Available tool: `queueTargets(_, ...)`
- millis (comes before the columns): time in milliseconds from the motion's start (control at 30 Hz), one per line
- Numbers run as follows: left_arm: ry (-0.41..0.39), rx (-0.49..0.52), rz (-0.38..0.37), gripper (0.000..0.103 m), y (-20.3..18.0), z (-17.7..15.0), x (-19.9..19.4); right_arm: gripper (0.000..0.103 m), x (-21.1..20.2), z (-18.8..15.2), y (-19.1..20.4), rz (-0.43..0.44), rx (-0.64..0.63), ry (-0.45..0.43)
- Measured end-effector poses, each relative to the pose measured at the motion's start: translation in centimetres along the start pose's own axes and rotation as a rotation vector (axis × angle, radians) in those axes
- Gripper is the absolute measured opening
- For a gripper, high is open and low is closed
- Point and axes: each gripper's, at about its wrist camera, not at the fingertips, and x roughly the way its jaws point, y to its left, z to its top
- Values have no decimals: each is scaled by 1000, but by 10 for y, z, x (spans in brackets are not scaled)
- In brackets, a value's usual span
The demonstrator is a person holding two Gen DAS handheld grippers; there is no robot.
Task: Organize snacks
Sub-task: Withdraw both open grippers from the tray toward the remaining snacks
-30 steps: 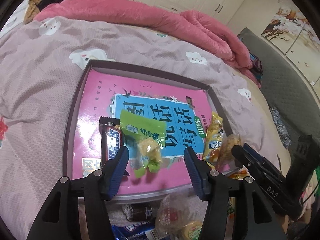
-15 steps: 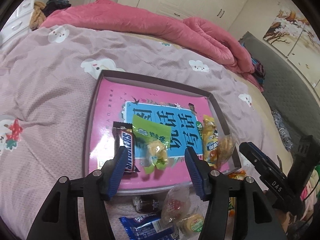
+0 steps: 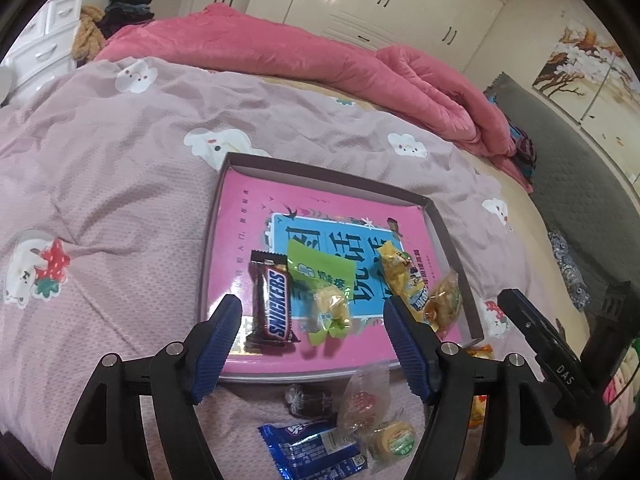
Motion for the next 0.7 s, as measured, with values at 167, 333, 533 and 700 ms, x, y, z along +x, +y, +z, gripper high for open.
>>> queueTargets(167, -4, -4, 5, 75, 3, 0, -5, 74, -8, 0, 5, 3, -19, -16)
queueTargets(333, -1, -8, 8, 75, 7, -4, -10, 77, -13, -2, 13, 9, -46, -23)
queueTargets(533, 0, 1, 14, 80, 10, -9, -15, 79, -17, -5, 22, 19, -78, -24)
queueTargets(700, 10, 21, 11, 81, 10, -15, -20, 79, -20, -7, 25, 23, -95, -24)
